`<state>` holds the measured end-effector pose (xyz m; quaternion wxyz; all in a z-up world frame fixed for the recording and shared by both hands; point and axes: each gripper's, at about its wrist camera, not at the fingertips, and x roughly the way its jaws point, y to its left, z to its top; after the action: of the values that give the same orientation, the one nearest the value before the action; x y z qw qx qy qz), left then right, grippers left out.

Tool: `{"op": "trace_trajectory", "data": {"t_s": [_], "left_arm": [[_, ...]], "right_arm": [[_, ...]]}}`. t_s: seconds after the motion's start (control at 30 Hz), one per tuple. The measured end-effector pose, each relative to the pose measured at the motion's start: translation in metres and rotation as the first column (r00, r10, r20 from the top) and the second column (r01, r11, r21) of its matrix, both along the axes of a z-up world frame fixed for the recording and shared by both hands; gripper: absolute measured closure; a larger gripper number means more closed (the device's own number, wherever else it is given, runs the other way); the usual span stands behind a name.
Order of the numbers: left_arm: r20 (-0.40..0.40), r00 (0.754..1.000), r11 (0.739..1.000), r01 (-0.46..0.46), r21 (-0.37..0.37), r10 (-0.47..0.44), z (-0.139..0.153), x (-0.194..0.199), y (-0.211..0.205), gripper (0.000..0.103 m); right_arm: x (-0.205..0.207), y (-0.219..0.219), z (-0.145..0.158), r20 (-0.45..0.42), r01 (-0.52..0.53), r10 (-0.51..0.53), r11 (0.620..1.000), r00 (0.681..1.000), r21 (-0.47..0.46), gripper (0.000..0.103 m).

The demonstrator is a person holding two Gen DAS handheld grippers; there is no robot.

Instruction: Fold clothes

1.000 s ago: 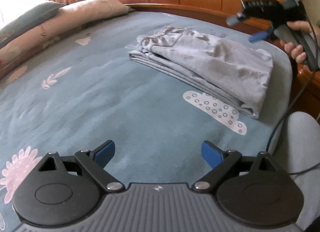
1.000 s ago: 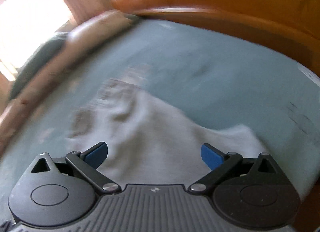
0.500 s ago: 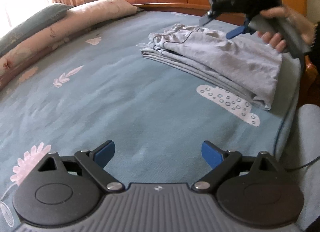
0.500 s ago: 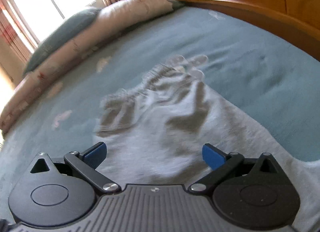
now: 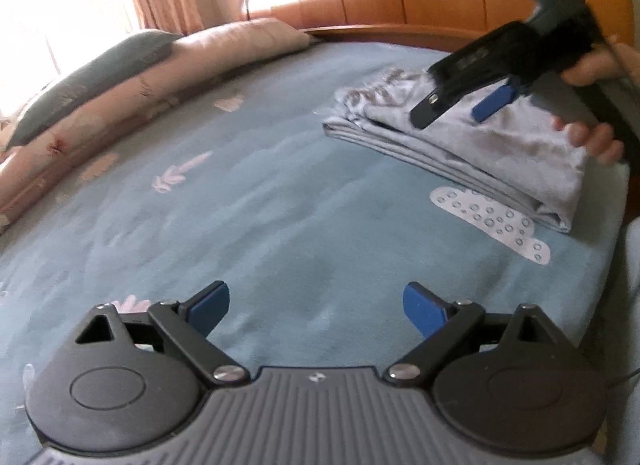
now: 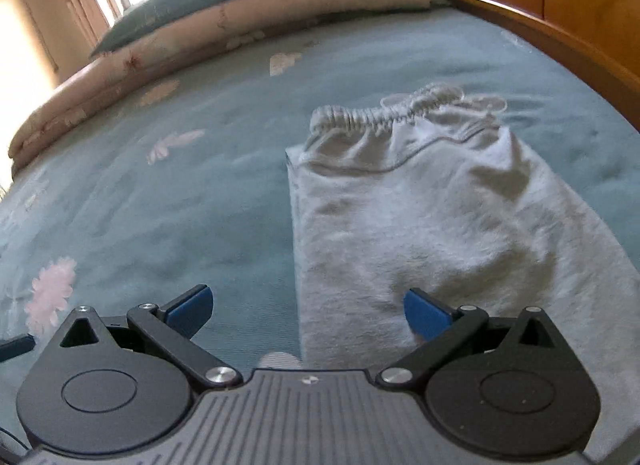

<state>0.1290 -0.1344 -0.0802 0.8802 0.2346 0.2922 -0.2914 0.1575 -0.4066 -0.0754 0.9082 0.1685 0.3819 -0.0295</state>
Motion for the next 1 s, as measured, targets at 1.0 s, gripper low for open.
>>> {"op": "trace_trajectory", "data": {"t_s": [1.0], "left_arm": [[-0.131,0.981,0.976,-0.162,-0.147,0.143,0.014,-0.045,0.033,0.002]], "right_arm": [[-0.164,0.091,-0.021,-0.128,0.190,-0.190,0.982,0.974,-0.010,0.000]]}}
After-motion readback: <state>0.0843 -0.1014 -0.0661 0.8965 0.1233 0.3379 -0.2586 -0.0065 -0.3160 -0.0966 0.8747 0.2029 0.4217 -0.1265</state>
